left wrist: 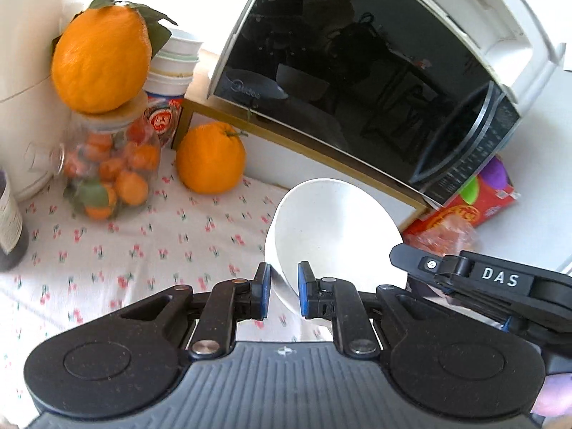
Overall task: Organize plates and bowls
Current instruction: 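Lift the white bowl with both grippers and lower it beside the plate stack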
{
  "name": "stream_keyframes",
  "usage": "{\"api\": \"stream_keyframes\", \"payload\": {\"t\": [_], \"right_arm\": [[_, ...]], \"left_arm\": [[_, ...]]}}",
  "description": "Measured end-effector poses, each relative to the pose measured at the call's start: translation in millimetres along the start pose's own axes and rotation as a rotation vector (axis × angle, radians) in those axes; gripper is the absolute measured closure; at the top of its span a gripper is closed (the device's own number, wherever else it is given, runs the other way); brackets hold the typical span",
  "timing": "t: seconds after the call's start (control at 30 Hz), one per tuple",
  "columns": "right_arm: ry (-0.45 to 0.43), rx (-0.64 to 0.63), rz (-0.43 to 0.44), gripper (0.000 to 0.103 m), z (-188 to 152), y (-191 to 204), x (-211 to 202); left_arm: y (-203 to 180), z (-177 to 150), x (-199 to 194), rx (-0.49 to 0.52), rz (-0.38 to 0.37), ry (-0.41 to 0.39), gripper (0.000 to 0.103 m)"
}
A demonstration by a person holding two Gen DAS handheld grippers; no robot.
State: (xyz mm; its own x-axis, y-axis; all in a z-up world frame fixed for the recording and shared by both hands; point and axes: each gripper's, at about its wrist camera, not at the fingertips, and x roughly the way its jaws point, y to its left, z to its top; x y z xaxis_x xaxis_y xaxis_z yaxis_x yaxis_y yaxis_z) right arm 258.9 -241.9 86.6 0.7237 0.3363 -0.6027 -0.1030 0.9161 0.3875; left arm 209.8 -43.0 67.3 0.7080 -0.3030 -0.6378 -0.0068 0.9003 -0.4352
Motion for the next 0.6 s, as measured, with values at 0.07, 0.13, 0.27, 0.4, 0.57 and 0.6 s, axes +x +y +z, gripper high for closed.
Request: {"api": "stream_keyframes", "payload": {"t": [0.07, 0.13, 0.27, 0.4, 0.57, 0.6], "right_arm": [[0.015, 0.02, -0.015, 0.092, -9, -2, -11], [0.022, 0.042, -0.015, 0.092, -18, -5, -20], [0.05, 0.057, -0.06, 0.092, -40, -10, -34], [0.09, 0.046, -0.123, 0.092, -58, -12, -42], [0.115, 0.044, -0.181, 0.092, -79, -22, -52], [0.125, 0.047, -0.191, 0.092, -81, -25, -54]], "left_arm": [[-2, -8, -8, 0.009, -0.012, 0.023, 0.089], [-2, -15, -11, 0.02, -0.015, 0.045, 0.089], [-3, -32, -21, 0.044, -0.037, 0.077, 0.088], [-8, -48, -26, 0.093, -0.051, 0.104, 0.088], [-19, -69, -28, 0.172, -0.063, 0.133, 0.087], [-20, -72, -28, 0.175, -0.07, 0.145, 0.087]]}}
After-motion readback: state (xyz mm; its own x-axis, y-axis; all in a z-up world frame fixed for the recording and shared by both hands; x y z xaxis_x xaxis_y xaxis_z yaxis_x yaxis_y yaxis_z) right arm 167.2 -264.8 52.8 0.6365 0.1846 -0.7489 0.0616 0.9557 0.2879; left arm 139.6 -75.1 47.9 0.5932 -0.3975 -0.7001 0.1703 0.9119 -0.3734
